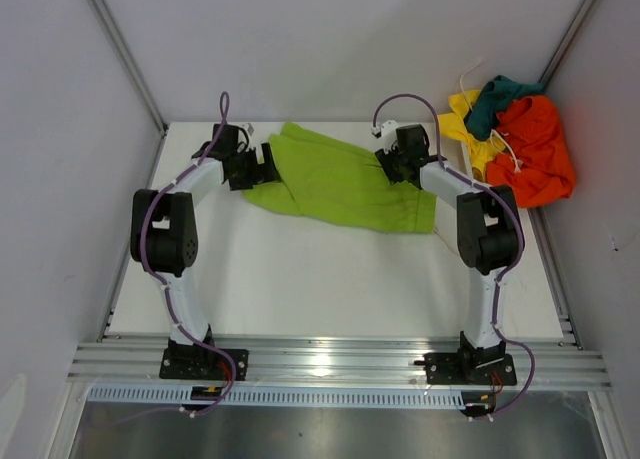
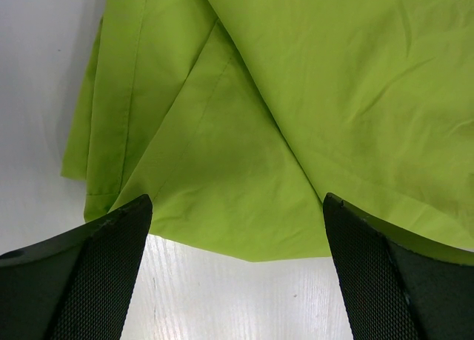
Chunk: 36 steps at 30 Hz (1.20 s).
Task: Fold and stack the shorts
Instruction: Fold the shorts
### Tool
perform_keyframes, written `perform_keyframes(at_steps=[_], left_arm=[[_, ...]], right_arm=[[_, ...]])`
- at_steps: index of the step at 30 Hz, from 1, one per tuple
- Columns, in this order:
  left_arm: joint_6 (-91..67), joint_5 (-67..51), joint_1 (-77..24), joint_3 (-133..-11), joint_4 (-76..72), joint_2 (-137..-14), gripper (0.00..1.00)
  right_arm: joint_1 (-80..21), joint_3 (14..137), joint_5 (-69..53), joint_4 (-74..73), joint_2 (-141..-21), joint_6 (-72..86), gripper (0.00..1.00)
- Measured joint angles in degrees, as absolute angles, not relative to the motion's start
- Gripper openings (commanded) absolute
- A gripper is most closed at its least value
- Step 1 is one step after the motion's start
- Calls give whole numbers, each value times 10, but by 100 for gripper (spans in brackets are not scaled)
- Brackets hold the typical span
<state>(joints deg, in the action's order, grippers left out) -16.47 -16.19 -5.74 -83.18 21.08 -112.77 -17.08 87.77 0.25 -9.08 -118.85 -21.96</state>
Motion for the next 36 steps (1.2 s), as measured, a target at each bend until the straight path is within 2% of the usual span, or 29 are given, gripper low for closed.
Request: perform_keyframes(at_steps=[2,5,8,12,36], left_arm=[[-165,-165,-57,-832,211,-1128,98],[-165,-168,-57,-832,212,-1128,98],[-165,-170,-57,-832,212,-1128,98],[-165,-173,-57,-832,212,-1128,98],[-166,-178,-8,-826,197,-1136,93]], right_arm=[[-170,878,-4,-91,-1191,-220,44],[-170,878,-14,-91,-1198,-221,36],[-170,878,-20,-91,-1204,-223,25],[-170,878,-23,-92,-1208,-222,0],[-135,889,-60,-87,-1209,-150,0]])
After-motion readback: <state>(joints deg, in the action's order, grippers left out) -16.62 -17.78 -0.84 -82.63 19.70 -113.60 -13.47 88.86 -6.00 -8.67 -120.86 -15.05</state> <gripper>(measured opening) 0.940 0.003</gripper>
